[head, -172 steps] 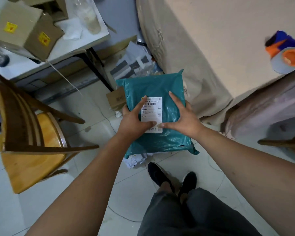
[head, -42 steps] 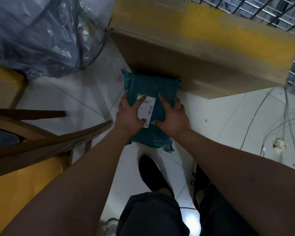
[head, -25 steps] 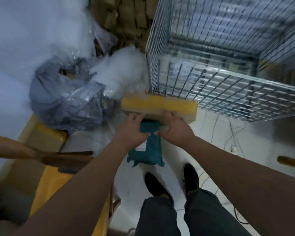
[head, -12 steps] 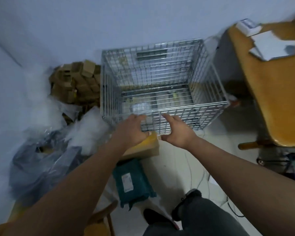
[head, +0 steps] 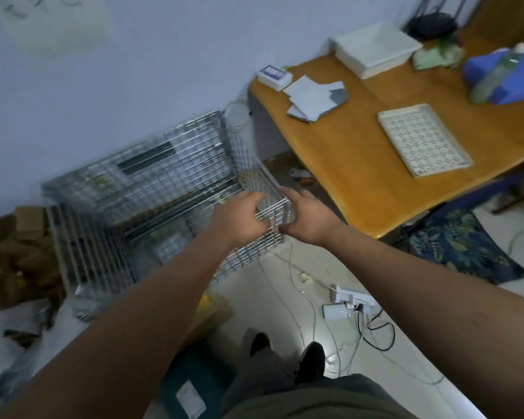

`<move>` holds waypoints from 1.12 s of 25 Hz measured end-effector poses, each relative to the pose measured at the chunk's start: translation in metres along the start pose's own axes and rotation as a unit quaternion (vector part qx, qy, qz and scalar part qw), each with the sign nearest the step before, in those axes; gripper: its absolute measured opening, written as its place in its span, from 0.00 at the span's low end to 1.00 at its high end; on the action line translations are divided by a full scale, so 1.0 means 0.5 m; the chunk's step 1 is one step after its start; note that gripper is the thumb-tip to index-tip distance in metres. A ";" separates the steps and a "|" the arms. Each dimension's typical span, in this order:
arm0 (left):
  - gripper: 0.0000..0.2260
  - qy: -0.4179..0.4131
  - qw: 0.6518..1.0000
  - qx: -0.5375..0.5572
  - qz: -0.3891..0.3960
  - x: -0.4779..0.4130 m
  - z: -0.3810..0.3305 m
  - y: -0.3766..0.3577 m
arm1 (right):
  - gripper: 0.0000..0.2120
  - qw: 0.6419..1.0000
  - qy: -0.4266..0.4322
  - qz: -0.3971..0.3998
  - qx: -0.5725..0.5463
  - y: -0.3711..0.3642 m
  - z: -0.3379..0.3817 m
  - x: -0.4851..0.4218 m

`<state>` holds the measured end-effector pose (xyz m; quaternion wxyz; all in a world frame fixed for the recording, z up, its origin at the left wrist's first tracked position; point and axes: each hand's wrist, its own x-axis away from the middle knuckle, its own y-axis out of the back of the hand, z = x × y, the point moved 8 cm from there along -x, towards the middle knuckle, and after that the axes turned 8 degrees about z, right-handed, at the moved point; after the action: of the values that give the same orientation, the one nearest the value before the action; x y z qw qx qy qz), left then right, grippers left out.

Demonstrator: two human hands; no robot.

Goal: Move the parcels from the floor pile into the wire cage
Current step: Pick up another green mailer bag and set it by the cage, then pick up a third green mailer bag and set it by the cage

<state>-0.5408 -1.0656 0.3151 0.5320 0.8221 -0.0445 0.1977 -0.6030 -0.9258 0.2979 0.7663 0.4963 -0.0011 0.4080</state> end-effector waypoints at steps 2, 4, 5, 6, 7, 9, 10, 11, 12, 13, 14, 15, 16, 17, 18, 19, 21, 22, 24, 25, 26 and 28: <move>0.31 -0.048 0.998 -0.022 0.017 -0.061 -0.074 0.019 | 0.46 0.999 -0.034 -0.032 -0.025 0.053 -0.058 0.008; 0.30 -0.098 0.994 -0.036 0.028 -0.121 -0.141 0.029 | 0.45 0.995 -0.068 -0.062 -0.048 0.096 -0.115 0.026; 0.29 -0.124 0.991 -0.046 0.037 -0.149 -0.180 0.028 | 0.45 0.991 -0.089 -0.078 -0.061 0.115 -0.146 0.039; 0.30 -0.150 0.986 -0.059 0.045 -0.172 -0.221 0.025 | 0.45 0.986 -0.113 -0.095 -0.073 0.131 -0.178 0.056; 0.30 -0.174 0.980 -0.073 0.056 -0.194 -0.263 0.019 | 0.45 0.980 -0.136 -0.114 -0.084 0.145 -0.210 0.075; 0.31 -0.225 0.966 -0.098 0.079 -0.226 -0.351 0.001 | 0.45 0.966 -0.182 -0.147 -0.110 0.163 -0.271 0.120; 0.32 -0.249 0.959 -0.106 0.087 -0.236 -0.390 -0.008 | 0.45 0.958 -0.206 -0.157 -0.123 0.166 -0.298 0.144; 0.32 -0.268 0.952 -0.111 0.097 -0.244 -0.426 -0.019 | 0.45 0.950 -0.227 -0.168 -0.134 0.168 -0.323 0.169; 0.32 -0.291 0.943 -0.122 0.109 -0.249 -0.471 -0.034 | 0.46 0.939 -0.253 -0.183 -0.146 0.170 -0.352 0.204; 0.32 -0.310 0.933 -0.130 0.125 -0.252 -0.514 -0.054 | 0.46 0.926 -0.277 -0.200 -0.158 0.171 -0.379 0.242; 0.32 -0.333 0.923 -0.137 0.137 -0.249 -0.559 -0.073 | 0.46 0.912 -0.302 -0.220 -0.171 0.171 -0.404 0.283; 0.32 -0.357 0.911 -0.143 0.148 -0.241 -0.605 -0.095 | 0.46 0.896 -0.325 -0.239 -0.186 0.168 -0.430 0.327; 0.32 -0.382 0.898 -0.154 0.157 -0.229 -0.649 -0.120 | 0.45 0.880 -0.347 -0.255 -0.200 0.160 -0.453 0.371; 0.32 -0.406 0.883 -0.167 0.167 -0.212 -0.693 -0.148 | 0.45 0.864 -0.369 -0.271 -0.211 0.151 -0.475 0.416; 0.33 -0.429 0.867 -0.182 0.175 -0.191 -0.736 -0.177 | 0.45 0.847 -0.391 -0.285 -0.221 0.140 -0.494 0.464; 0.33 -0.448 0.854 -0.192 0.182 -0.172 -0.775 -0.205 | 0.45 0.831 -0.409 -0.299 -0.228 0.129 -0.509 0.507; 0.33 -0.489 0.824 -0.207 0.197 -0.120 -0.855 -0.264 | 0.44 0.800 -0.445 -0.324 -0.239 0.099 -0.539 0.599; 0.33 -0.509 0.809 -0.213 0.204 -0.087 -0.895 -0.296 | 0.44 0.783 -0.464 -0.334 -0.246 0.079 -0.554 0.649; 0.32 -0.547 0.775 -0.228 0.221 -0.014 -0.972 -0.359 | 0.44 0.747 -0.502 -0.349 -0.261 0.035 -0.584 0.747; 0.32 -0.564 0.757 -0.240 0.227 0.025 -1.009 -0.391 | 0.44 0.729 -0.519 -0.355 -0.270 0.010 -0.598 0.796; 0.32 -0.580 0.740 -0.250 0.233 0.062 -1.045 -0.425 | 0.44 0.712 -0.535 -0.360 -0.279 -0.014 -0.611 0.846; 0.32 -0.600 0.718 -0.254 0.244 0.120 -1.107 -0.482 | 0.45 0.688 -0.557 -0.365 -0.290 -0.058 -0.633 0.929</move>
<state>-0.5710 -0.4600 0.3278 0.5159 0.5634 -0.6020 -0.2326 -0.4028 -0.3996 0.3044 0.8191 0.3466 -0.3645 -0.2759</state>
